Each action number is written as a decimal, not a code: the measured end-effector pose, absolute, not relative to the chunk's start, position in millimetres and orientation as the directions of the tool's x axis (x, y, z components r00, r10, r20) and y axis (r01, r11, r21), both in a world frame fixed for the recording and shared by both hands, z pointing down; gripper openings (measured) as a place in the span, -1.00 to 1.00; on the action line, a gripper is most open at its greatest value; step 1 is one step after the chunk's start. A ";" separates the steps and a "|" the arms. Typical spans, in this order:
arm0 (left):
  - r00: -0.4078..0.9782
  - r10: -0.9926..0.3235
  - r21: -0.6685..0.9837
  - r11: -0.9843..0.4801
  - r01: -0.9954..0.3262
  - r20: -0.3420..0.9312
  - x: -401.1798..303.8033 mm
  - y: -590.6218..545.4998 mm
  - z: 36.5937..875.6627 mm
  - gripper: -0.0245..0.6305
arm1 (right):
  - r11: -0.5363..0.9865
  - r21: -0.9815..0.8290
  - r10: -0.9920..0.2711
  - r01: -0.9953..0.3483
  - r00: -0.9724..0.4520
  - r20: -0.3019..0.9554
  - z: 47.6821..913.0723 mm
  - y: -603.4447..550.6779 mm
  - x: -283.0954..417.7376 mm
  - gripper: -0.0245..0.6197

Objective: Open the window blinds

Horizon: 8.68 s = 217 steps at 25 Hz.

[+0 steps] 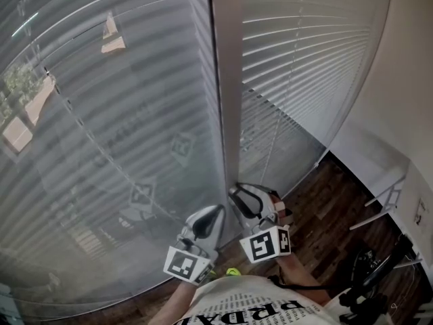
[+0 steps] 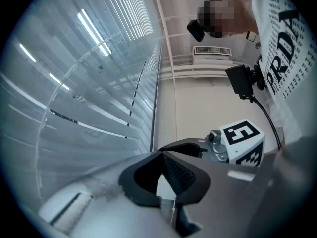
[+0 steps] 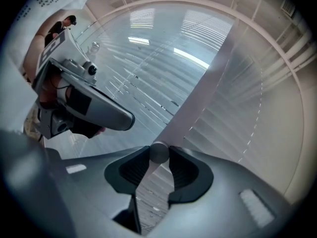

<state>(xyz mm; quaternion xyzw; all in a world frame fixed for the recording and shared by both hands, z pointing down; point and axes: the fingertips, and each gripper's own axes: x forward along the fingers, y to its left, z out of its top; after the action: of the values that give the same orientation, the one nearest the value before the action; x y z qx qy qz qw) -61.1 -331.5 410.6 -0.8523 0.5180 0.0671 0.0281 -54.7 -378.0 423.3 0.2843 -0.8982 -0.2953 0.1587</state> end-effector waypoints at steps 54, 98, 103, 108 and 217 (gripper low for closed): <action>0.423 -0.895 0.022 -0.430 -0.903 -0.142 -70.4 -314.0 408.2 -0.95 | 0.804 0.089 -0.593 -0.588 -0.803 0.056 421.7 -386.1 -49.0 -0.52; 0.421 -0.892 0.035 -0.432 -0.901 -0.162 -69.1 -312.1 405.2 -0.95 | 0.560 0.753 -0.644 -0.346 -0.754 0.132 422.9 -377.1 -57.4 -0.54; 0.422 -0.891 0.041 -0.434 -0.900 -0.170 -68.5 -311.4 404.8 -0.95 | 0.585 0.722 -0.639 -0.370 -0.758 0.129 422.5 -377.1 -57.2 -0.54; 0.419 -0.895 0.031 -0.428 -0.903 -0.151 -68.4 -311.6 406.5 -0.95 | 0.629 0.660 -0.627 -0.412 -0.770 0.116 421.1 -377.7 -56.7 -0.54; 0.434 -0.891 0.038 -0.442 -0.896 -0.131 -69.6 -311.1 412.0 -0.95 | 0.658 0.580 -0.638 -0.480 -0.765 0.090 422.3 -380.5 -56.1 -0.55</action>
<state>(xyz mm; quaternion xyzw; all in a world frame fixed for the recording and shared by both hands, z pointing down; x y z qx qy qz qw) -69.6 -311.1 412.0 -0.8466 0.5279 0.0657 0.0185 -56.1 -380.5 422.3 0.3110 -0.8990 -0.2725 0.1446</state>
